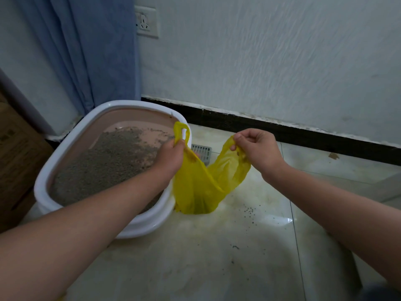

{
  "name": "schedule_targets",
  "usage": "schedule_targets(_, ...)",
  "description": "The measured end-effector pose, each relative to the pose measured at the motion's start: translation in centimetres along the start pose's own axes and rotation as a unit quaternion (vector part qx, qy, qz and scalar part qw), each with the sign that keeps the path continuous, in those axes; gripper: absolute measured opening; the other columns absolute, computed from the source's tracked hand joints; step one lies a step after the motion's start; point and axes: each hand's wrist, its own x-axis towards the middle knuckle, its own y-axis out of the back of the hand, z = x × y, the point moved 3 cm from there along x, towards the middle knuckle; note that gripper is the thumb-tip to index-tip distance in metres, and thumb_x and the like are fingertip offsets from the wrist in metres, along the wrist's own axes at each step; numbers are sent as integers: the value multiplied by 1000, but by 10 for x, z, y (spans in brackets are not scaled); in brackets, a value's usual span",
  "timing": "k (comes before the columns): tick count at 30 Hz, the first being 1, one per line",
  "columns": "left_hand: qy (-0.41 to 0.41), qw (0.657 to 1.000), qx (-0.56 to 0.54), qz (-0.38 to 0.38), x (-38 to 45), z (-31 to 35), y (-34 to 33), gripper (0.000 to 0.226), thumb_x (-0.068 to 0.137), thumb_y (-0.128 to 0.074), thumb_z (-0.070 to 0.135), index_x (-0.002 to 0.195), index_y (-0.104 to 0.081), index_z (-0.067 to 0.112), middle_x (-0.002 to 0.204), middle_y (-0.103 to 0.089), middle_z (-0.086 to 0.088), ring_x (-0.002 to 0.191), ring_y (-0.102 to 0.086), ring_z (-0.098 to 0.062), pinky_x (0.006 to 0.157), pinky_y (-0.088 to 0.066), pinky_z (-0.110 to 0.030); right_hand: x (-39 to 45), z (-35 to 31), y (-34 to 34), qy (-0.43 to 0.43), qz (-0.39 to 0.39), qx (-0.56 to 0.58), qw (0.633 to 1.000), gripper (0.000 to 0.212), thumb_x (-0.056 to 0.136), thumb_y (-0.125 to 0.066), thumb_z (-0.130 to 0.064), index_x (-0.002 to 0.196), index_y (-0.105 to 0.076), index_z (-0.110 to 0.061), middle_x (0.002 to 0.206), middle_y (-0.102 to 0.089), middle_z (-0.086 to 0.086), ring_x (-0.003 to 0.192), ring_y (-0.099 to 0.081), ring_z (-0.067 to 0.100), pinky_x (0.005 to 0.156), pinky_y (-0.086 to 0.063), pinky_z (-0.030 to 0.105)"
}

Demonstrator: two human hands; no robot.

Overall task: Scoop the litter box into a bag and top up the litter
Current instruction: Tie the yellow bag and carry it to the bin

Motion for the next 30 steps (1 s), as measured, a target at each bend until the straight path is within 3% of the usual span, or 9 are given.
schedule_targets(2, 21, 998, -60, -16, -6, 10, -3, 35, 100, -42, 34, 84, -66, 15, 74, -73, -16, 77, -69, -36, 80, -58, -46, 1, -1, 0, -5, -6, -18, 1000, 13, 95, -60, -19, 90, -70, -11, 72, -72, 1, 70, -62, 15, 69, -54, 32)
schedule_targets(5, 30, 994, -106, -22, -11, 17, -10, 33, 100, -43, 22, 72, -57, 9, 53, -59, -6, 60, -63, -30, 72, -53, -41, 1, -9, -4, -9, -69, -16, 997, 9, 90, -65, -9, 97, -71, -11, 75, -69, 5, 62, -60, 9, 52, -51, 21)
schedule_targets(9, -45, 994, 100, 0, -9, 21, -15, 25, 94, -51, 20, 75, -58, 4, 56, -52, -5, 54, -53, -23, 57, -45, -35, -5, -23, -16, 84, -183, -152, 968, 10, 84, -70, -3, 93, -71, -7, 81, -69, 16, 68, -66, 18, 66, -60, 34)
schedule_targets(12, -152, 952, 259, -56, -15, 22, -22, 27, 91, -58, 23, 66, -56, 14, 57, -50, 1, 60, -53, -22, 54, -36, -33, -18, -32, -22, 290, -159, -312, 891, 9, 82, -72, -14, 85, -73, -22, 88, -67, -3, 79, -62, 9, 73, -53, 29)
schedule_targets(15, -219, 907, 337, -129, -30, 25, -30, 17, 90, -59, 25, 75, -61, 18, 67, -59, 0, 71, -59, -22, 59, -42, -34, -23, -31, -22, 364, -158, -373, 839, 6, 85, -70, -23, 90, -73, -25, 110, -65, -7, 104, -56, 9, 84, -42, 23)
schedule_targets(18, -247, 892, 341, -165, -39, 26, -37, 14, 87, -63, 23, 84, -67, 11, 74, -64, -4, 72, -58, -18, 59, -40, -32, -17, -13, -16, 315, -164, -391, 849, 8, 91, -60, -28, 92, -67, -24, 92, -69, -10, 87, -63, 12, 75, -49, 30)
schedule_targets(21, -242, 906, 314, -151, -42, 23, -39, 14, 84, -68, 25, 94, -61, 18, 79, -61, 4, 71, -53, -11, 59, -36, -29, -11, 8, -9, 248, -162, -386, 874, 8, 95, -52, -24, 89, -57, -22, 72, -59, -7, 68, -55, 17, 61, -39, 30)
schedule_targets(25, -280, 909, 275, -144, -43, 23, -39, 25, 82, -65, 16, 90, -42, 21, 75, -54, -5, 65, -50, -22, 56, -38, -40, -4, 15, -7, 186, -150, -342, 909, 11, 96, -50, -22, 87, -55, -21, 70, -56, -5, 66, -51, 14, 60, -39, 31)
schedule_targets(30, -340, 886, 276, -150, -46, 25, -38, 22, 81, -61, 9, 84, -42, 19, 72, -47, -2, 63, -45, -19, 57, -39, -42, 1, 12, -7, 180, -121, -342, 914, 11, 93, -55, -27, 83, -59, -24, 66, -55, -6, 64, -51, 14, 59, -39, 29)
